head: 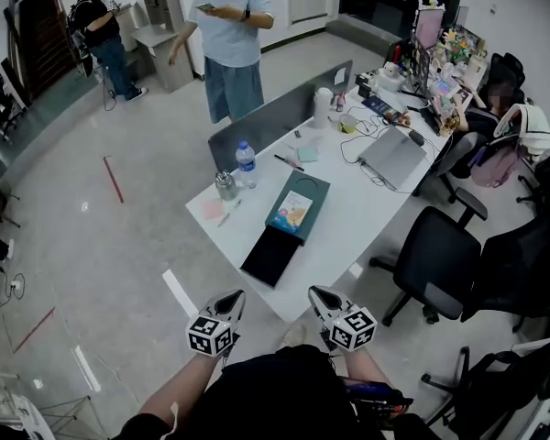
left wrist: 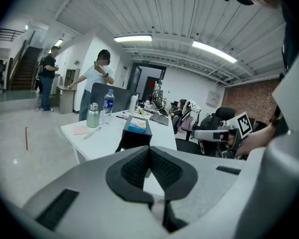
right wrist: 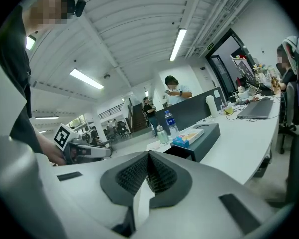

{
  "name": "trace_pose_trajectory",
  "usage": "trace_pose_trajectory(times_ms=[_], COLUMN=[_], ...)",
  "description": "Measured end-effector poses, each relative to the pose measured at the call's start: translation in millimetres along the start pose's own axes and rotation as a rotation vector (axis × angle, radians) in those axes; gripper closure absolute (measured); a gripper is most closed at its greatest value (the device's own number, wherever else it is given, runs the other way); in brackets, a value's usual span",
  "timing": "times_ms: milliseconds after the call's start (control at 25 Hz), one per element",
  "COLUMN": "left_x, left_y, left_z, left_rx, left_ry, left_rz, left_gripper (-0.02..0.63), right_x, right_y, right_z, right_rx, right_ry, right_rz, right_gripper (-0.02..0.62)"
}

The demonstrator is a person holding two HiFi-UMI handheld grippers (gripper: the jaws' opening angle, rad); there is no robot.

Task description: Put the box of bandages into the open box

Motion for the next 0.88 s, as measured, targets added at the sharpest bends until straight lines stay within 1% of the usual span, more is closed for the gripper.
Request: trace_pose_trajectory(times_ms=[240,440,560,760,880], left_x=[13.7,32.2,41.1,50.7,61.9], left_y=[-0.5,-3.4,-6.2,-13.3,-21.5], left_z=[34.4,55.7,69.2,88.9,101.6], left_rx=[-0.032,-0.01,-0.016,-0.061,-0.065], left_ry=[-0.05,-0.061,-0.067,-0.102,-0.107], left_rz=[0.029,0.048,0.043,0.019,0.023], left_gripper=[0.598,0.598,0.598,0.598,0.598], right_x=[7.8,15.0,18.5,25.2,28.8], right_y=[22.5,35.0,45.7,60.5,66.1], right_z=[15.0,13.8,11.0,9.6,11.0], right_rx=[0.0,-0.007,-0.019,-0.053,-0.072], right_ry=[0.013,0.038,0.051,0.071,0.082], right_rz=[0.036,0.071,0.084,0.094,0.109], right_gripper=[0.571,0.571,0.571,0.571,0.572])
Point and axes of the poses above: the fingertips, and each gripper's own axes: z forward along the fingers, y to its right, x out of its top, the point moved 4 cm from there along -z, backward along the fingers, and after that the axes turned 6 degrees about z, right-handed, at the moved point
